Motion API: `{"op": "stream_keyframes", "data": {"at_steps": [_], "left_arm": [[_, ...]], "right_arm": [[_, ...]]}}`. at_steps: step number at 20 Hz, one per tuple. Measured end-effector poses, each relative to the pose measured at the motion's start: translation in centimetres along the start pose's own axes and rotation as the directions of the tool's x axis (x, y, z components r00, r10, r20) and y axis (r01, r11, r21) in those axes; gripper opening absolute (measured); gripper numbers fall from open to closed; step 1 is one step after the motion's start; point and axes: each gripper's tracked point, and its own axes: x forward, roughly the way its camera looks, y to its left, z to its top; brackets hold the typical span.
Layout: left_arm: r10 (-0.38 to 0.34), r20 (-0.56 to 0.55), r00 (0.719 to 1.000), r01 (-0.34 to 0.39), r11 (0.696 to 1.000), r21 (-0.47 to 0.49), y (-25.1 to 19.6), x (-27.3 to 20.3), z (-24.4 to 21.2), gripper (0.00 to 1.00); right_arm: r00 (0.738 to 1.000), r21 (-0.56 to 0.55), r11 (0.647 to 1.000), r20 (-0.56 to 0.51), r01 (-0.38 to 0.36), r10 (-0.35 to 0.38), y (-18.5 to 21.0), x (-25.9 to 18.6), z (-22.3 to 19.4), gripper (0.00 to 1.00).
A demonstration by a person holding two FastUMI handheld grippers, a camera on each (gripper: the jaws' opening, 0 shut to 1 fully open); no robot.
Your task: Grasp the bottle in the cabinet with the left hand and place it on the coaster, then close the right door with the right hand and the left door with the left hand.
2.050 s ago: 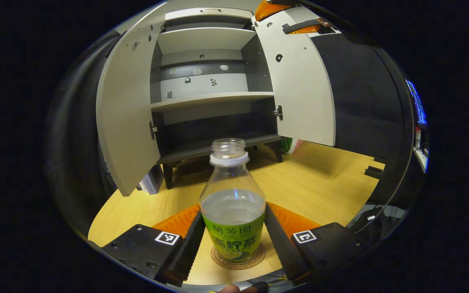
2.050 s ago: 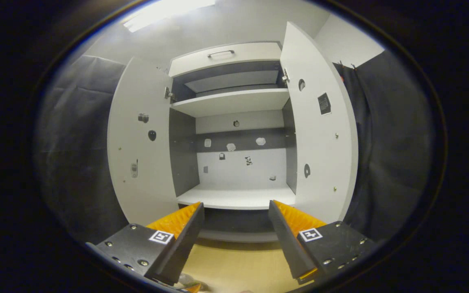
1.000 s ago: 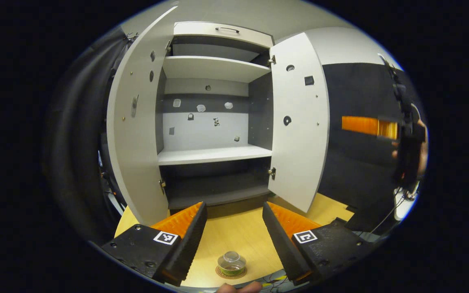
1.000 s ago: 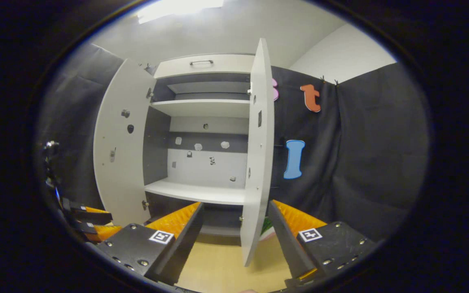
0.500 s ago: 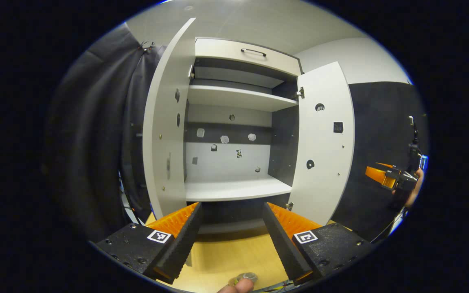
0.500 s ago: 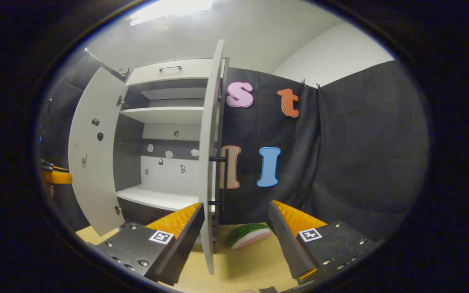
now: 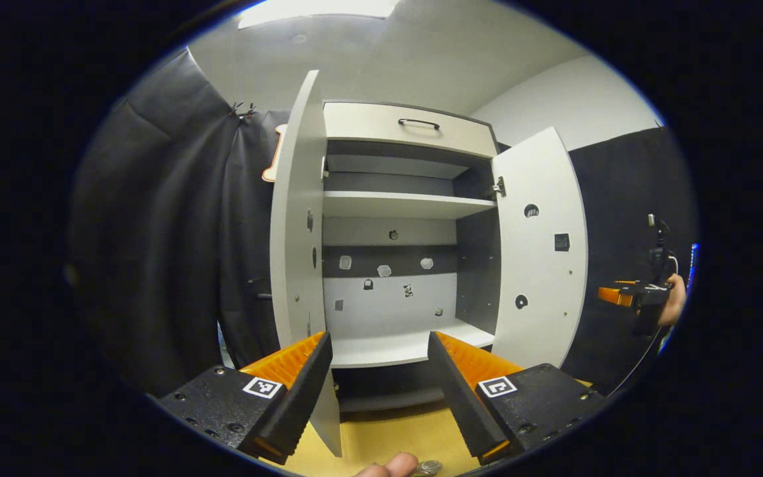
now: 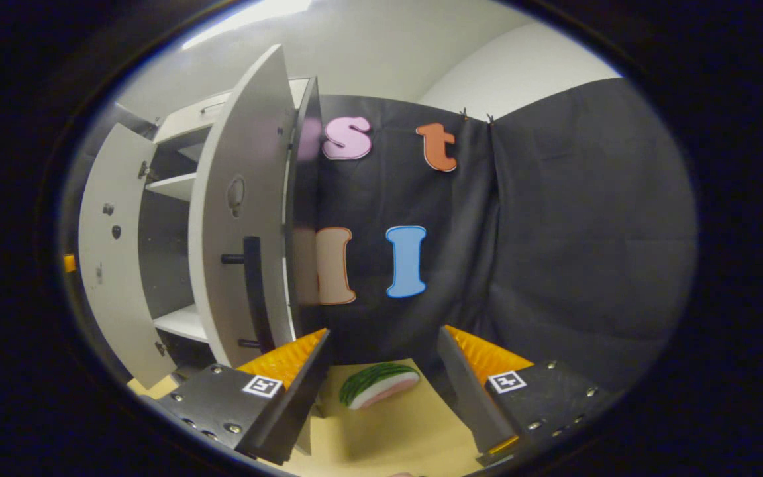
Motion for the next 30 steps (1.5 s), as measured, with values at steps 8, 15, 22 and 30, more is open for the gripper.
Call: {"op": "stream_keyframes", "data": {"at_steps": [8, 15, 22, 30], "left_arm": [[0.125, -0.045, 0.991, -0.124, 0.992, 0.018, 5.8, -2.1, -1.9, 0.92], [0.182, -0.069, 0.981, -0.187, 0.98, -0.064, 9.6, -2.4, -2.1, 0.93], [0.204, -0.061, 0.977, -0.208, 0.976, -0.057, 12.4, -3.0, -1.7, 0.95], [0.236, -0.064, 0.97, -0.239, 0.971, -0.033, 15.4, -4.0, -2.3, 0.95]], "right_arm": [[0.996, -0.027, 0.995, 0.014, -0.091, 0.091, 4.2, 5.4, 1.5, 0.97], [0.992, -0.005, 0.992, -0.011, -0.125, 0.125, 8.3, 5.6, 1.0, 0.86], [0.982, -0.003, 0.982, 0.002, -0.188, 0.188, 14.3, 4.6, 0.8, 0.86], [0.964, 0.003, 0.964, 0.01, -0.266, 0.266, 20.8, 5.1, 0.8, 0.86]]}}
